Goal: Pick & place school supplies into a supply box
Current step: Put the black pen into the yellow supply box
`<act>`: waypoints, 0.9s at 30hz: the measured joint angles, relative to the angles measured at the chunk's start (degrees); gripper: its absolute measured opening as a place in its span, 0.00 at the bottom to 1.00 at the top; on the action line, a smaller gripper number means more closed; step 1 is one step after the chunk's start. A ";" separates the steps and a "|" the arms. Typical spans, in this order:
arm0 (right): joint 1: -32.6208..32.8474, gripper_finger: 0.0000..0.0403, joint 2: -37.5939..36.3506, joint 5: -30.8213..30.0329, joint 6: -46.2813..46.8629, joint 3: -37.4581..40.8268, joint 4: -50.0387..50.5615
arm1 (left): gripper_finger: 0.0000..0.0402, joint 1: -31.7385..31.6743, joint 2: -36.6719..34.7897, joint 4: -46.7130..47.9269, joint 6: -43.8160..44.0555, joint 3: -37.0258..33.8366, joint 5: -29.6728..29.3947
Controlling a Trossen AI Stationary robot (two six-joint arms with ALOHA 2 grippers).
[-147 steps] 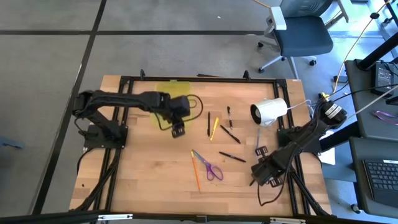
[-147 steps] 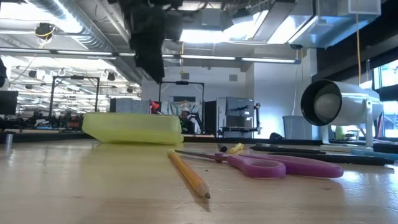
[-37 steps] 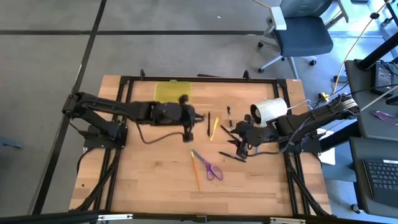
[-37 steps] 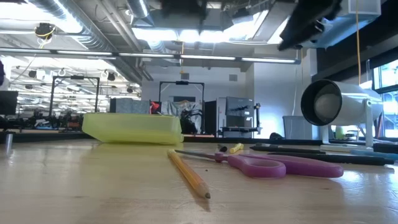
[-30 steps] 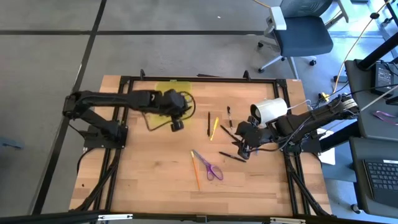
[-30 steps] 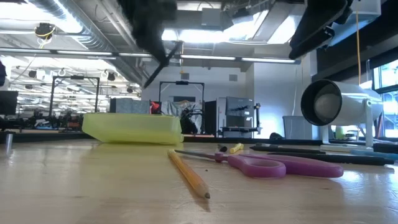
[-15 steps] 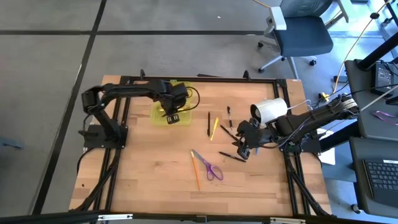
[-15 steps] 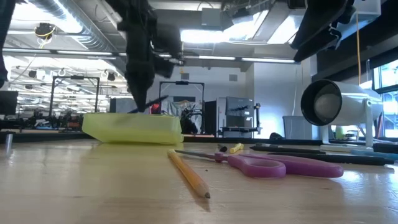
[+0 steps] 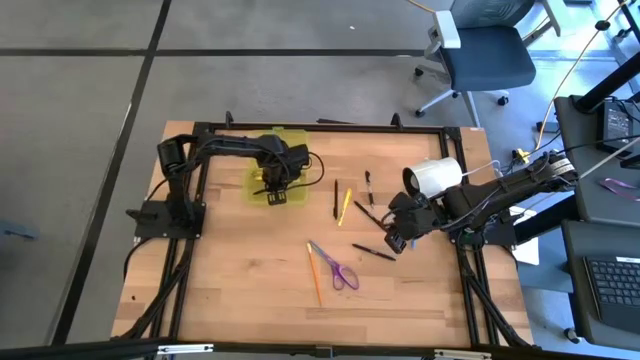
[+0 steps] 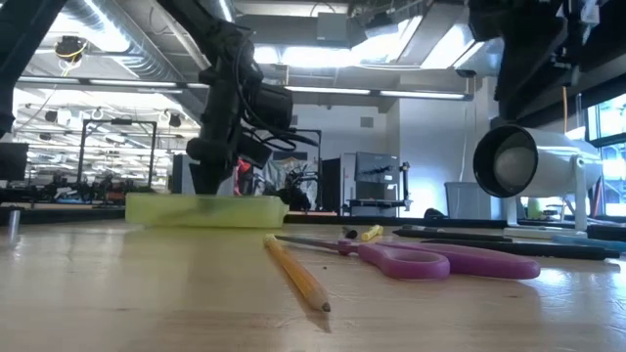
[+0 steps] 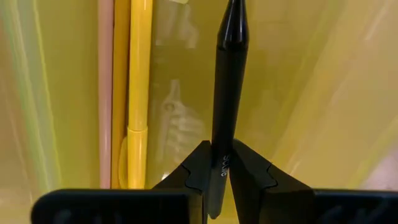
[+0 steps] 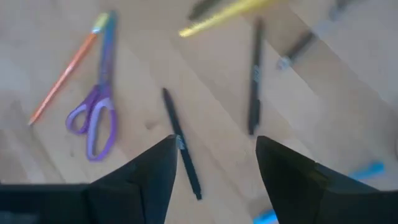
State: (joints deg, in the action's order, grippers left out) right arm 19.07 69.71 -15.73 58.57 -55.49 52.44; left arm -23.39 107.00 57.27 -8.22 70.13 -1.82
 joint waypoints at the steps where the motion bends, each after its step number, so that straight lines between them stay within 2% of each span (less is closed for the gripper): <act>1: 0.00 0.55 0.00 0.00 2.64 -0.02 1.27 | 0.10 0.00 0.06 -0.01 -0.03 0.00 -0.01; 7: 0.00 0.55 -0.04 3.68 25.44 0.95 11.15 | 0.12 0.02 -0.30 0.02 -0.05 0.00 -0.07; 9: 0.02 0.55 -0.02 6.22 29.27 2.81 11.46 | 0.12 0.02 -0.30 0.27 0.17 0.00 -0.07; 13: 0.03 0.55 0.03 9.63 32.73 8.40 6.84 | 0.12 0.02 -0.30 0.49 0.39 0.00 -0.10; 18: 0.02 0.55 0.04 9.92 35.68 15.37 -0.45 | 0.11 0.03 -0.30 0.68 0.46 0.00 -0.10; 27: 0.02 0.46 0.04 12.48 38.83 24.64 -6.84 | 0.13 0.04 -1.83 1.38 1.60 0.00 -0.05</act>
State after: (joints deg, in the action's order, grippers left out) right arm 19.09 69.76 -3.25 97.41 -30.84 45.60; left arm -23.35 105.17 58.64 -6.63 70.13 -1.87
